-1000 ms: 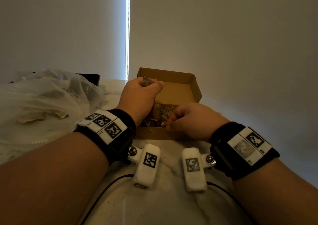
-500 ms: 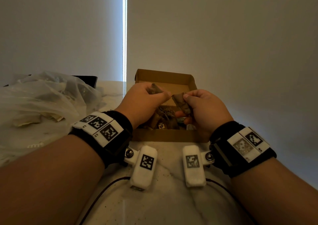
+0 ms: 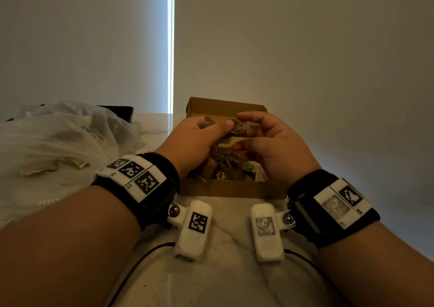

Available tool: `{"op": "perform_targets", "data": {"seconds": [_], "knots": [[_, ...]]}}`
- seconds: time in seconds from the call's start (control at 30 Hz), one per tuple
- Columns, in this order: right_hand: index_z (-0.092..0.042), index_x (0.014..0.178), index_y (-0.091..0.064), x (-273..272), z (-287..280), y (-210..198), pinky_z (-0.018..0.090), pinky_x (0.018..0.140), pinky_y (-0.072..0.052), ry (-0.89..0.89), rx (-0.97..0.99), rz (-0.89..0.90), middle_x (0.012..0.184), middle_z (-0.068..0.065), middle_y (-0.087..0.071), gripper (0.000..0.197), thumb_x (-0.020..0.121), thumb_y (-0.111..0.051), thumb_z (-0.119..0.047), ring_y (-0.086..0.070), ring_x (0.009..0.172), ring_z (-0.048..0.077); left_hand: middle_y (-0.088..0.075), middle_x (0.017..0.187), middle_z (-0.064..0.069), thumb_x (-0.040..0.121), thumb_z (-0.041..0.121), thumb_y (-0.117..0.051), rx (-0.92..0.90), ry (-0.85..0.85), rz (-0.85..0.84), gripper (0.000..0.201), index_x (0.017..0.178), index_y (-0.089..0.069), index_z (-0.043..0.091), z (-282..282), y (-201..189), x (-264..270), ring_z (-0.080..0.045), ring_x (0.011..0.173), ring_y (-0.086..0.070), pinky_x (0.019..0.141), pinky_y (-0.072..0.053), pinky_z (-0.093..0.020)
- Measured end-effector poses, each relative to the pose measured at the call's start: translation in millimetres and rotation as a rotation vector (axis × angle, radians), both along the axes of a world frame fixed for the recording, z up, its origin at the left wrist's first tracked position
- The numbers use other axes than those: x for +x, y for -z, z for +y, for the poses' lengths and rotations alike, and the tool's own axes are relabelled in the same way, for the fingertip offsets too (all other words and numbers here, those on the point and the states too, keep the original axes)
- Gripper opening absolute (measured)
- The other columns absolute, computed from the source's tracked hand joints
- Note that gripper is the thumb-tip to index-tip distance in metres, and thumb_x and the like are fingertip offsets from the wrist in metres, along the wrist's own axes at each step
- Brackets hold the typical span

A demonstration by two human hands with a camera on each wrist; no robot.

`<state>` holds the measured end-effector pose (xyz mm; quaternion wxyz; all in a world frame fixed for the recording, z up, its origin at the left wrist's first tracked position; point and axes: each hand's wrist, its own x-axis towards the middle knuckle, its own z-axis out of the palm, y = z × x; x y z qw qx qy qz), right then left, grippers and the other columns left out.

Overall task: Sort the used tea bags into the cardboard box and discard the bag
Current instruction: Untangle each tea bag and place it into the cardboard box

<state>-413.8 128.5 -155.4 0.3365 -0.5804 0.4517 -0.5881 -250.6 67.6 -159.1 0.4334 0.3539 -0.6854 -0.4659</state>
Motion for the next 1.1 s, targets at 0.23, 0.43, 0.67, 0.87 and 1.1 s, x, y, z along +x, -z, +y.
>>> {"op": "perform_targets", "data": {"seconds": [0.23,0.43,0.67,0.87,1.1], "knots": [[-0.03,0.085,-0.072,-1.1,-0.6,1.2,0.032,0.069,-0.052,0.241,-0.092,0.129,0.085,-0.006,-0.074,0.011,0.09,-0.07,-0.02,-0.067,0.08,0.012,-0.073,0.076,-0.005,0.092,0.057,-0.056,-0.104,-0.003,-0.14,0.044,0.09,-0.074,0.017,4.7,-3.1,-0.7,-0.013,0.055,-0.064,0.063,-0.054,-0.037],[-0.025,0.074,-0.064,-1.6,-0.8,-0.7,0.034,0.067,-0.054,0.378,-0.085,0.056,0.077,-0.002,-0.073,0.018,0.089,-0.071,-0.03,-0.065,0.067,0.011,-0.076,0.089,0.004,0.091,0.043,-0.066,-0.183,0.143,-0.282,0.022,0.103,-0.075,0.027,6.2,-1.9,-1.7,-0.006,0.07,-0.07,0.066,-0.055,-0.024],[-0.026,0.075,-0.063,4.7,-1.2,-2.2,0.027,0.063,-0.049,0.415,-0.083,0.05,0.08,-0.003,-0.072,0.018,0.091,-0.069,-0.032,-0.062,0.066,0.007,-0.076,0.089,0.003,0.09,0.037,-0.068,-0.227,0.247,-0.402,0.007,0.091,-0.075,0.035,10.5,-3.2,-8.6,-0.023,0.087,-0.073,0.085,-0.06,-0.046],[-0.02,0.09,-0.063,-10.7,-2.2,-6.5,0.028,0.061,-0.052,0.439,-0.033,-0.03,0.086,0.004,-0.072,0.003,0.093,-0.063,-0.019,-0.065,0.072,0.016,-0.071,0.078,0.003,0.095,0.032,-0.064,-0.329,0.088,-0.295,0.016,0.09,-0.073,0.02,7.6,-3.2,-6.3,-0.004,0.067,-0.067,0.065,-0.058,-0.024],[-0.015,0.092,-0.076,-16.6,16.1,-17.0,0.021,0.045,-0.043,-0.115,0.252,0.179,0.062,0.004,-0.062,0.034,0.095,-0.045,-0.002,-0.053,0.052,0.012,-0.069,0.075,0.004,0.094,0.025,-0.064,-0.419,-0.236,-0.029,0.019,0.081,-0.074,0.015,-6.8,-4.7,0.9,-0.003,0.073,-0.063,0.066,-0.048,-0.007]]}}
